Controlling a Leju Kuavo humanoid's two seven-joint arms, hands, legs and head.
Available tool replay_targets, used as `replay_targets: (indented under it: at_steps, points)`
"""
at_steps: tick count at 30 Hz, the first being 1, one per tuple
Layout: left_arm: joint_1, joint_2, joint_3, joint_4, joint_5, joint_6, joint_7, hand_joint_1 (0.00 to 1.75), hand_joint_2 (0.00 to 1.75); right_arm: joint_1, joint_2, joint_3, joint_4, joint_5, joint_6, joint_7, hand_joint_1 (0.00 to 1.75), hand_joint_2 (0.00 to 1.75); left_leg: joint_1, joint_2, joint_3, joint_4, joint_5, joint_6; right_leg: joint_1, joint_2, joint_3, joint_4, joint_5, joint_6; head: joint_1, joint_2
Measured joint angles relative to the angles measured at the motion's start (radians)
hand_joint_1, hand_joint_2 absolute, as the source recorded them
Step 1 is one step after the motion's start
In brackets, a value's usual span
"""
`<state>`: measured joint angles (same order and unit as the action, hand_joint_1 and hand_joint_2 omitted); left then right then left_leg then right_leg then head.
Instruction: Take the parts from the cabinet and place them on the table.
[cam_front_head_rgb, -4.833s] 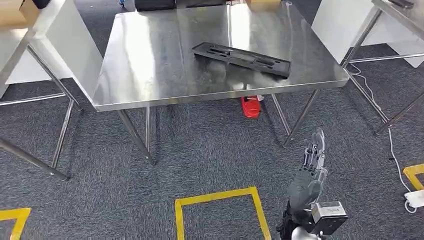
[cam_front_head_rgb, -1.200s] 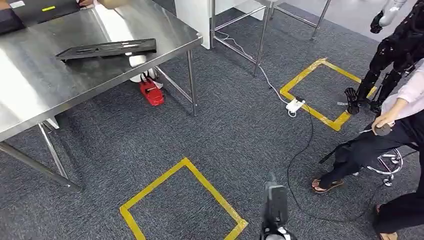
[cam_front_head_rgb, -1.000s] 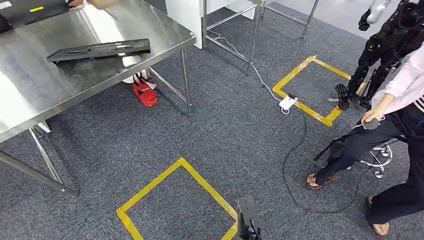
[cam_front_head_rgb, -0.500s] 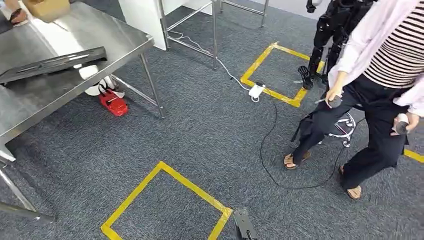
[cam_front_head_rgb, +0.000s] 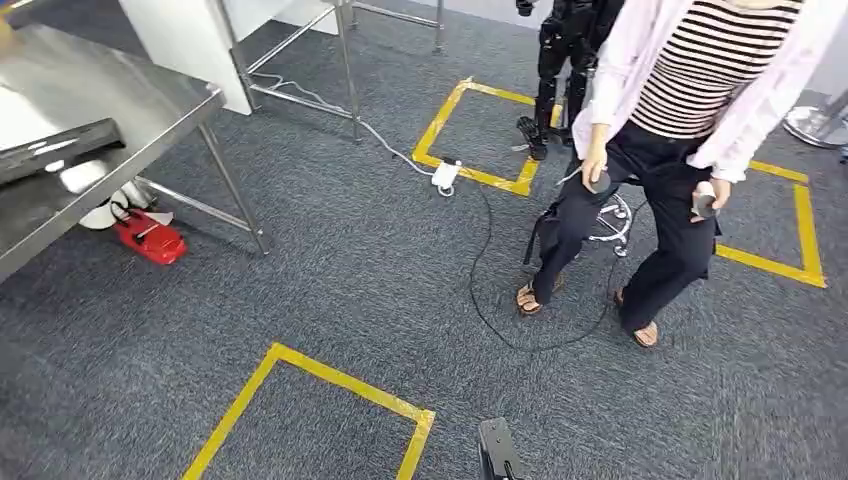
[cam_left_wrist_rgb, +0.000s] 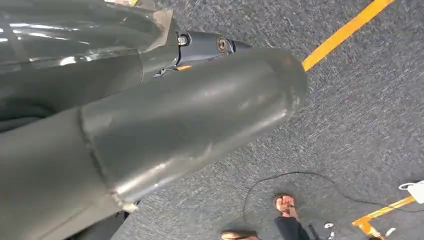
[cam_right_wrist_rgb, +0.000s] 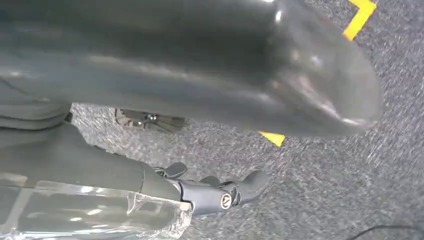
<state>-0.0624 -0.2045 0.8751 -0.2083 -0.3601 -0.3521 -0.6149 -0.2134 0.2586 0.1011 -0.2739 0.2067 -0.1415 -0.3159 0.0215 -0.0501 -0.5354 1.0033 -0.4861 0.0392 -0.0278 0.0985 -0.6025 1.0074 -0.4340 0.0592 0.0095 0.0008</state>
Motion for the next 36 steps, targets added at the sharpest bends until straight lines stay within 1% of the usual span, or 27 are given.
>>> replay_targets:
  at_steps: [1, 2, 4, 5, 6, 8, 9, 10, 14, 15, 16, 17, 19, 20, 21, 23, 24, 25, 26, 27, 29, 30, 31, 32, 34, 35, 36]
  points:
    - [-0.001, 0.0, -0.001, 0.0, 0.0, 0.0, 0.0, 0.0, 0.0, -0.001, 0.0, 0.0, 0.0, 0.0, 0.0, 0.0, 0.0, 0.0, -0.002, 0.012, -0.001, -0.002, 0.002, 0.008, 0.01, -0.056, -0.025, 0.043, -0.026, -0.006, 0.005, 0.0]
    - [0.0, 0.0, -0.002, 0.0, 0.0, 0.0, 0.0, 0.0, 0.0, -0.004, -0.001, -0.001, 0.0, 0.0, 0.0, -0.001, 0.0, 0.0, -0.005, 0.031, -0.002, -0.002, 0.002, 0.013, 0.008, -0.077, -0.063, 0.118, -0.063, -0.011, 0.01, 0.0]
    - [0.001, 0.0, -0.002, 0.0, -0.002, -0.001, 0.0, 0.0, 0.0, -0.005, -0.002, -0.002, 0.002, 0.0, 0.002, -0.002, 0.0, 0.0, -0.012, 0.067, -0.005, -0.002, 0.001, 0.015, 0.009, -0.083, -0.13, 0.27, -0.12, -0.014, 0.01, 0.0]
    - [0.0, 0.0, -0.003, 0.0, -0.009, -0.005, 0.009, 0.0, 0.0, -0.002, -0.003, -0.004, 0.003, -0.001, 0.004, -0.005, 0.0, 0.0, -0.013, 0.081, -0.006, -0.001, 0.001, 0.015, 0.008, -0.084, -0.141, 0.303, -0.125, -0.01, 0.009, 0.0]
    - [-0.002, 0.002, -0.005, 0.0, -0.018, -0.008, 0.018, 0.0, 0.0, 0.0, -0.004, -0.005, 0.004, -0.003, 0.008, -0.006, 0.0, 0.0, -0.013, 0.094, -0.006, -0.001, 0.001, 0.015, 0.008, -0.087, -0.126, 0.283, -0.114, -0.004, 0.009, 0.0]
    - [-0.01, 0.003, -0.014, 0.0, -0.029, -0.012, 0.036, 0.0, 0.0, 0.001, -0.007, -0.006, 0.006, 0.005, 0.013, 0.002, 0.0, 0.0, -0.013, 0.118, -0.004, -0.001, 0.0, 0.014, 0.008, -0.105, -0.031, 0.124, -0.06, 0.007, 0.01, 0.0]
    - [-0.014, 0.003, -0.019, 0.0, -0.035, -0.013, 0.044, 0.0, 0.0, 0.0, -0.007, -0.006, 0.007, 0.018, 0.011, 0.005, 0.0, 0.0, -0.013, 0.127, -0.003, -0.001, 0.0, 0.012, 0.009, -0.134, 0.022, 0.032, -0.036, 0.008, 0.01, 0.0]
    - [-0.02, 0.003, -0.024, 0.0, -0.039, -0.013, 0.054, 0.0, 0.0, -0.002, -0.008, -0.005, 0.007, 0.038, 0.005, 0.004, 0.0, 0.0, -0.022, 0.135, -0.002, 0.001, -0.004, 0.007, 0.02, -0.179, 0.047, -0.019, -0.032, -0.004, 0.01, 0.0]
    - [-0.042, -0.002, -0.041, 0.0, -0.063, -0.004, 0.077, 0.0, 0.0, 0.002, -0.016, 0.002, 0.013, 0.048, 0.013, 0.024, 0.0, 0.0, -0.019, 0.169, 0.006, -0.004, -0.006, -0.014, 0.028, -0.139, 0.032, -0.025, -0.018, -0.025, 0.007, 0.0]
    - [-0.045, -0.003, -0.048, 0.0, -0.071, -0.002, 0.083, 0.0, 0.0, 0.005, -0.018, 0.001, 0.013, 0.05, 0.009, 0.023, 0.0, 0.0, -0.012, 0.158, 0.002, 0.005, -0.016, -0.021, 0.0, -0.127, 0.049, -0.035, -0.01, -0.037, 0.005, 0.0]
    - [-0.048, -0.003, -0.053, 0.0, -0.08, 0.004, 0.088, 0.0, 0.0, 0.006, -0.02, 0.001, 0.014, 0.063, 0.001, 0.026, 0.0, 0.0, -0.01, 0.106, -0.009, 0.041, -0.048, -0.027, 0.003, -0.116, 0.048, -0.035, -0.005, -0.045, 0.001, 0.0]
    - [-0.048, -0.003, -0.056, 0.0, -0.085, 0.007, 0.09, 0.0, 0.0, 0.006, -0.021, 0.001, 0.016, 0.058, 0.007, 0.031, 0.0, 0.0, -0.008, 0.077, -0.033, 0.102, -0.088, -0.028, 0.005, -0.109, 0.046, -0.036, -0.003, -0.05, -0.002, 0.0]
    - [-0.045, -0.003, -0.067, 0.001, -0.1, 0.01, 0.109, 0.0, 0.0, 0.012, -0.024, -0.003, 0.02, 0.047, 0.024, 0.039, 0.0, 0.0, -0.006, 0.052, -0.105, 0.262, -0.16, -0.035, 0.007, -0.085, 0.044, -0.035, -0.001, -0.052, -0.008, 0.0]
    - [-0.044, -0.003, -0.073, 0.001, -0.106, 0.013, 0.113, 0.0, 0.0, 0.018, -0.026, -0.005, 0.023, 0.055, 0.018, 0.045, 0.0, 0.0, -0.005, 0.05, -0.126, 0.301, -0.164, -0.037, 0.007, -0.073, 0.044, -0.034, -0.001, -0.052, -0.008, 0.0]
    - [-0.045, -0.003, -0.078, 0.001, -0.112, 0.018, 0.118, 0.0, 0.0, 0.024, -0.03, -0.005, 0.026, 0.054, 0.018, 0.052, 0.0, 0.0, -0.004, 0.05, -0.128, 0.295, -0.147, -0.038, 0.007, -0.062, 0.045, -0.033, -0.001, -0.052, -0.006, 0.0]
    - [-0.045, -0.003, -0.088, 0.001, -0.121, 0.019, 0.125, 0.0, 0.0, 0.034, -0.036, -0.015, 0.029, 0.026, 0.039, 0.054, 0.0, 0.0, 0.005, 0.044, -0.074, 0.165, -0.055, -0.039, 0.006, -0.034, 0.045, -0.028, -0.002, -0.051, -0.007, 0.0]
    - [-0.045, -0.003, -0.092, 0.001, -0.122, 0.019, 0.129, 0.0, 0.0, 0.038, -0.037, -0.021, 0.03, 0.027, 0.039, 0.054, 0.0, 0.0, 0.012, 0.023, -0.036, 0.077, -0.008, -0.039, 0.005, -0.02, 0.044, -0.024, -0.003, -0.049, -0.008, 0.0]
    - [-0.043, -0.002, -0.096, 0.002, -0.127, 0.021, 0.133, 0.0, 0.0, 0.041, -0.039, -0.023, 0.032, 0.029, 0.034, 0.055, 0.0, 0.0, 0.02, -0.039, -0.018, 0.035, -0.005, -0.04, 0.006, -0.011, 0.036, -0.019, -0.005, -0.043, -0.007, 0.0]
    - [-0.043, -0.003, -0.1, 0.003, -0.131, 0.023, 0.135, 0.0, 0.0, 0.042, -0.04, -0.025, 0.032, 0.016, 0.045, 0.053, 0.0, 0.0, 0.019, -0.051, -0.018, 0.017, -0.009, -0.039, 0.017, -0.002, 0.027, -0.008, -0.007, -0.037, -0.006, 0.0]
    - [-0.043, -0.003, -0.103, 0.003, -0.132, 0.025, 0.142, 0.0, 0.0, 0.048, -0.043, -0.035, 0.033, -0.005, 0.06, 0.048, 0.0, 0.0, 0.013, -0.037, -0.022, 0.026, -0.008, -0.038, 0.011, 0.008, 0.019, -0.012, 0.0, -0.028, -0.006, 0.0]
    - [-0.041, -0.005, -0.106, 0.003, -0.139, 0.027, 0.143, 0.0, 0.0, 0.064, -0.047, -0.055, 0.037, 0.001, 0.052, 0.053, 0.0, 0.0, -0.001, -0.017, -0.021, 0.024, -0.005, -0.022, 0.007, 0.029, 0.012, -0.017, 0.006, -0.011, -0.006, 0.0]
    - [-0.041, -0.01, -0.109, 0.004, -0.143, 0.029, 0.143, 0.0, 0.0, 0.071, -0.049, -0.055, 0.04, 0.0, 0.05, 0.055, 0.0, 0.0, 0.01, 0.001, -0.017, 0.01, 0.005, -0.007, 0.007, 0.032, 0.002, -0.009, 0.001, -0.004, -0.006, 0.0]
    - [-0.041, -0.01, -0.113, 0.004, -0.144, 0.031, 0.145, 0.0, 0.0, 0.077, -0.05, -0.059, 0.041, -0.019, 0.064, 0.052, 0.0, 0.0, 0.002, 0.009, -0.014, 0.006, 0.007, -0.001, 0.008, -0.019, -0.007, 0.014, -0.011, -0.007, -0.005, 0.0]
    - [-0.041, -0.011, -0.117, 0.004, -0.144, 0.034, 0.149, 0.0, 0.0, 0.078, -0.05, -0.074, 0.042, -0.029, 0.072, 0.051, 0.0, 0.0, 0.001, 0.026, -0.015, 0.006, 0.008, 0.011, 0.011, -0.06, -0.044, 0.082, -0.048, -0.014, 0.008, 0.0]
    - [-0.038, -0.013, -0.119, 0.004, -0.146, 0.039, 0.159, 0.0, 0.0, 0.077, -0.052, -0.084, 0.042, -0.022, 0.07, 0.053, 0.0, 0.0, -0.007, 0.058, -0.017, 0.006, 0.006, 0.014, 0.011, -0.079, -0.118, 0.238, -0.109, -0.018, 0.007, 0.0]
    - [-0.038, -0.013, -0.12, 0.004, -0.146, 0.039, 0.159, 0.0, 0.0, 0.08, -0.054, -0.085, 0.044, -0.018, 0.066, 0.055, 0.0, 0.0, -0.009, 0.075, -0.018, 0.006, 0.006, 0.014, 0.009, -0.083, -0.146, 0.302, -0.126, -0.015, 0.007, 0.0]
    - [-0.038, -0.013, -0.12, 0.004, -0.146, 0.039, 0.159, 0.0, 0.0, 0.083, -0.055, -0.087, 0.045, -0.017, 0.064, 0.055, 0.0, 0.0, -0.011, 0.087, -0.018, 0.006, 0.006, 0.014, 0.008, -0.085, -0.144, 0.307, -0.123, -0.009, 0.008, 0.0]
